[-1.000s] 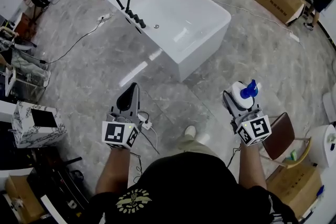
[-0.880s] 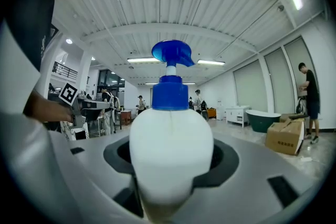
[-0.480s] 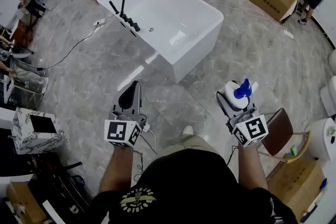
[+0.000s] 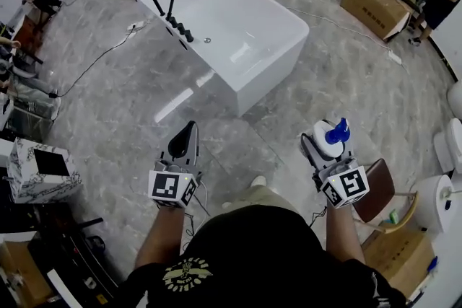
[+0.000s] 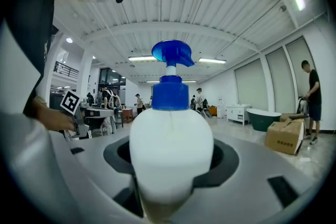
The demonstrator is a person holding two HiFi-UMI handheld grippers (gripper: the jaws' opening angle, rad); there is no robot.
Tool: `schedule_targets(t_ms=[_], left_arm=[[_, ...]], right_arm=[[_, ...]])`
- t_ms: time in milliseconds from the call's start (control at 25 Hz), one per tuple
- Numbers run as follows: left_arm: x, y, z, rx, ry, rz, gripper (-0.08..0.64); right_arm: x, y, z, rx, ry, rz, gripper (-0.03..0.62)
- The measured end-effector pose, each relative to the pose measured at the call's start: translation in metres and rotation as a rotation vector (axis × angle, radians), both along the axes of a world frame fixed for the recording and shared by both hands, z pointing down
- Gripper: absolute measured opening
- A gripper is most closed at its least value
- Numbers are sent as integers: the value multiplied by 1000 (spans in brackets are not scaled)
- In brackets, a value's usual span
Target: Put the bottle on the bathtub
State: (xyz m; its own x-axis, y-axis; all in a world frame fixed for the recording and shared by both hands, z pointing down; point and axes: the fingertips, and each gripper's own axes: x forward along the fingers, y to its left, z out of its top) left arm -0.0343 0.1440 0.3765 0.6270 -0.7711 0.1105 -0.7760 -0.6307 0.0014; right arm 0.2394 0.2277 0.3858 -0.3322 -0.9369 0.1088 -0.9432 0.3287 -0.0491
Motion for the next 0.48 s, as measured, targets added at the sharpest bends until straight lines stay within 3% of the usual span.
schedule_targets(t_ms=[360, 480], left_arm=[[13, -45, -31, 81, 7, -94, 9], [11, -50, -25, 70, -5, -115, 9]], right_arm=[[5, -66, -20, 47, 9, -131, 259], [5, -83, -22, 49, 3, -144, 259]])
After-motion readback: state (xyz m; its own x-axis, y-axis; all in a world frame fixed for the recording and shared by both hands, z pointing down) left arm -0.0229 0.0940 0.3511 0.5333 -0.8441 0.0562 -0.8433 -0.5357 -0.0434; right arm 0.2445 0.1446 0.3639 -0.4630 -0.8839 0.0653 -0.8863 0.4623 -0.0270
